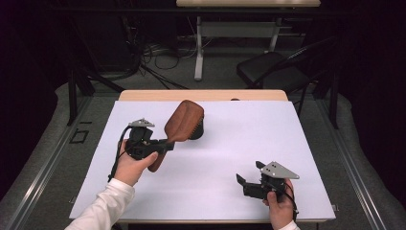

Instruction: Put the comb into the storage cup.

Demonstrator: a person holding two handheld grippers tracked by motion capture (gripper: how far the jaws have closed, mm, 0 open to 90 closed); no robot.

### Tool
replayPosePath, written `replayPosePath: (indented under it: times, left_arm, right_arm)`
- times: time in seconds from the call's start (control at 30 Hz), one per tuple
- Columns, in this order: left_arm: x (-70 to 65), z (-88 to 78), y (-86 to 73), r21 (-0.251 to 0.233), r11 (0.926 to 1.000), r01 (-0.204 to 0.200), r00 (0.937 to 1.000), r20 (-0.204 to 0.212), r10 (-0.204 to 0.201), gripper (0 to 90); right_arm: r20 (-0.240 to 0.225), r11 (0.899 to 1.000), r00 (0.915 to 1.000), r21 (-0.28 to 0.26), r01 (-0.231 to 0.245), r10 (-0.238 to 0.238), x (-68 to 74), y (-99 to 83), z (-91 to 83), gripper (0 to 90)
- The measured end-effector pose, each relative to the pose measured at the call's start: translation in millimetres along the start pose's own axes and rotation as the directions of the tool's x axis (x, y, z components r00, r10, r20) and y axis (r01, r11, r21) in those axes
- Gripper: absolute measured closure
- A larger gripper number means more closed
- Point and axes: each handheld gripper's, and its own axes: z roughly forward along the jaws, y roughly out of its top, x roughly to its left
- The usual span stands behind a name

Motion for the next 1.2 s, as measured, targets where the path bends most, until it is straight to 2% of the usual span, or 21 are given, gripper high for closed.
replayPosePath:
  times: [0.5, 0.77, 1.2]
  left_arm:
    - [-5.2, 5.6, 5.6, -0.058, 0.9982, -0.014, 0.9992, 0.038, 0.016, 73.0]
    - [-6.6, 12.3, 8.5, -0.07, 0.9974, -0.017, 0.9989, 0.044, 0.02, 73.0]
    - [-15.2, 22.8, 8.7, -0.107, 0.9941, -0.017, 0.995, 0.097, 0.027, 73.0]
  right_arm:
    - [-0.002, 1.0, 1.0, 0.002, 0.002, -0.002, 0.2, -0.9, 1.7, 13.4]
    - [-0.003, 1.0, 1.0, 0.001, 0.002, -0.002, -0.7, -0.6, 1.0, 13.4]
    - [-0.003, 1.0, 1.0, 0.002, 0.002, -0.002, -0.9, -0.8, 1.0, 13.5]
